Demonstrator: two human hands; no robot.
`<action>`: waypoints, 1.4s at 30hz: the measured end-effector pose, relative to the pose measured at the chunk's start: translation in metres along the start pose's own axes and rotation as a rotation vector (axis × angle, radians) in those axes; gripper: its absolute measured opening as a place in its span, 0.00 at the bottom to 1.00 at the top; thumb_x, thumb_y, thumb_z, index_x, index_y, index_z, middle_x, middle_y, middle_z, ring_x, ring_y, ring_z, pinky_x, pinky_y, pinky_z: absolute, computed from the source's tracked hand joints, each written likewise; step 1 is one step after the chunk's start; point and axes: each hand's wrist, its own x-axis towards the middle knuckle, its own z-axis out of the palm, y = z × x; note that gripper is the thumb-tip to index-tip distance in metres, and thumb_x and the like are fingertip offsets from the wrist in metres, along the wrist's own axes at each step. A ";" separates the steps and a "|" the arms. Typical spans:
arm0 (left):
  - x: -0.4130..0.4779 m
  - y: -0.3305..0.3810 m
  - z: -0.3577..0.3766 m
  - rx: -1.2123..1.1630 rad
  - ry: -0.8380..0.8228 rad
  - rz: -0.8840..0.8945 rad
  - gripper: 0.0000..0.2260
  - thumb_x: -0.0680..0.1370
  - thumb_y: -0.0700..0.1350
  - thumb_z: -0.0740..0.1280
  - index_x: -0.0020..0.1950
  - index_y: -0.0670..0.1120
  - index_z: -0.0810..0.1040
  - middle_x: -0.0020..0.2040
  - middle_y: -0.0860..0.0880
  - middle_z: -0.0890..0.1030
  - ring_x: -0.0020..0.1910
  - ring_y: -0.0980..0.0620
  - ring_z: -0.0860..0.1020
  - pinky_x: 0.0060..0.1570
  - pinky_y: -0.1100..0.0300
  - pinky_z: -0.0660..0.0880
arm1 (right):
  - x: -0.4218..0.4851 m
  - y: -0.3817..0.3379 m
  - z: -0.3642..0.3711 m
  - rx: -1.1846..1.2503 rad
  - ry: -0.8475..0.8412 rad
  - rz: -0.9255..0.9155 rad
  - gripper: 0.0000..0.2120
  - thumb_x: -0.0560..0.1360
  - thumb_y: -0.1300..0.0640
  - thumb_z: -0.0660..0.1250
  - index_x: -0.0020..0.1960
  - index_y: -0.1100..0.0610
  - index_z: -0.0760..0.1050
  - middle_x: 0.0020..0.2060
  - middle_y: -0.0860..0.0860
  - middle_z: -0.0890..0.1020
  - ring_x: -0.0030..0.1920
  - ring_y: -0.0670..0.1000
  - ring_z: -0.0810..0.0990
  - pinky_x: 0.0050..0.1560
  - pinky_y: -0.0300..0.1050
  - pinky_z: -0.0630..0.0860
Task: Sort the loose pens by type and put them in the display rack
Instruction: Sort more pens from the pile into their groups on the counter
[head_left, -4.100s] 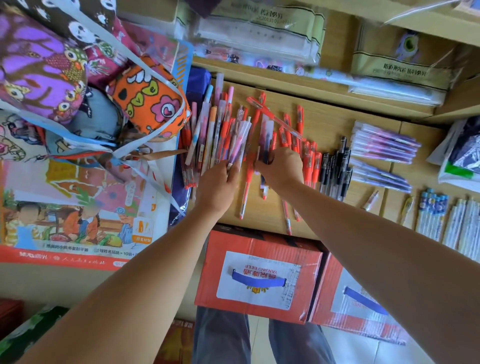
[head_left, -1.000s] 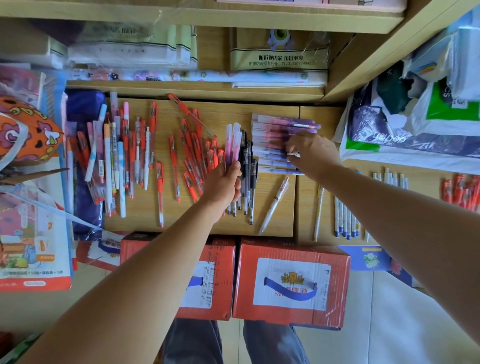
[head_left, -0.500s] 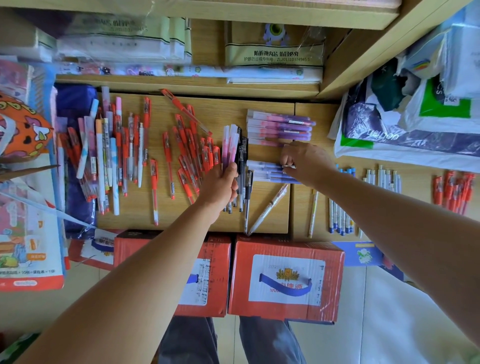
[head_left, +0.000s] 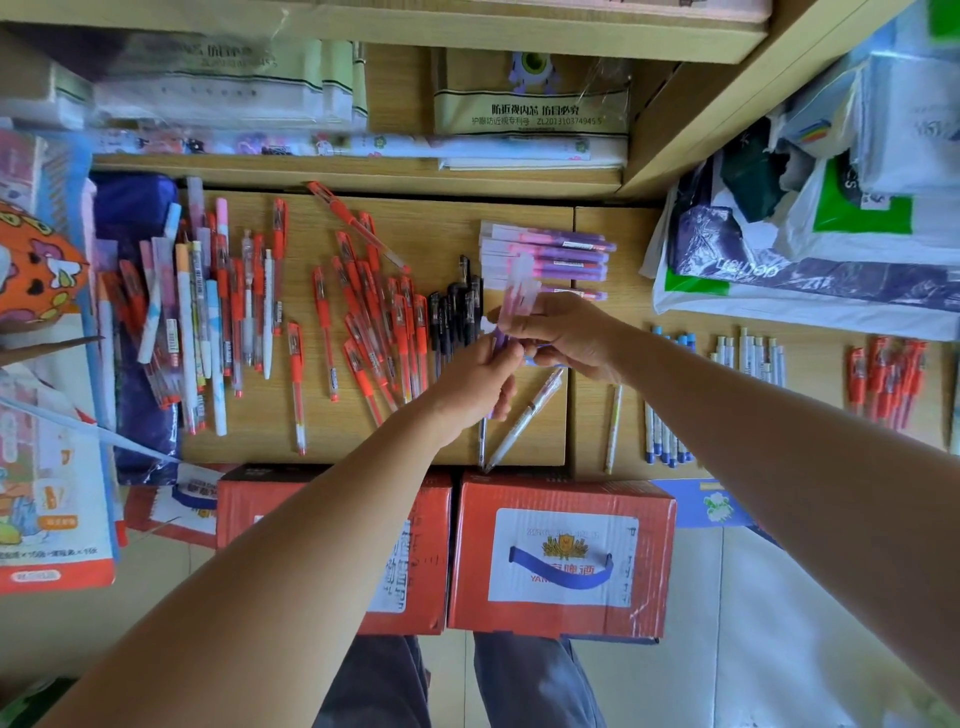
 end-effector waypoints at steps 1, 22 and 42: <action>0.000 0.002 0.002 0.004 -0.020 -0.006 0.09 0.84 0.47 0.55 0.54 0.44 0.71 0.33 0.48 0.74 0.28 0.53 0.72 0.27 0.64 0.71 | -0.001 0.002 0.000 0.038 0.003 -0.008 0.03 0.75 0.59 0.69 0.45 0.59 0.76 0.30 0.49 0.75 0.30 0.45 0.71 0.34 0.37 0.68; 0.039 0.007 -0.025 0.767 0.559 0.401 0.13 0.74 0.35 0.65 0.58 0.39 0.74 0.56 0.40 0.73 0.55 0.43 0.74 0.55 0.51 0.73 | 0.024 -0.050 -0.039 -1.659 0.297 -0.257 0.16 0.80 0.54 0.61 0.68 0.52 0.69 0.58 0.54 0.75 0.53 0.58 0.78 0.46 0.51 0.79; 0.073 0.011 -0.034 0.871 0.617 0.392 0.09 0.75 0.38 0.69 0.54 0.43 0.76 0.51 0.45 0.79 0.51 0.46 0.76 0.47 0.60 0.68 | 0.034 -0.014 -0.055 -1.132 0.458 -0.570 0.08 0.73 0.61 0.71 0.51 0.59 0.79 0.48 0.56 0.77 0.41 0.57 0.79 0.44 0.54 0.78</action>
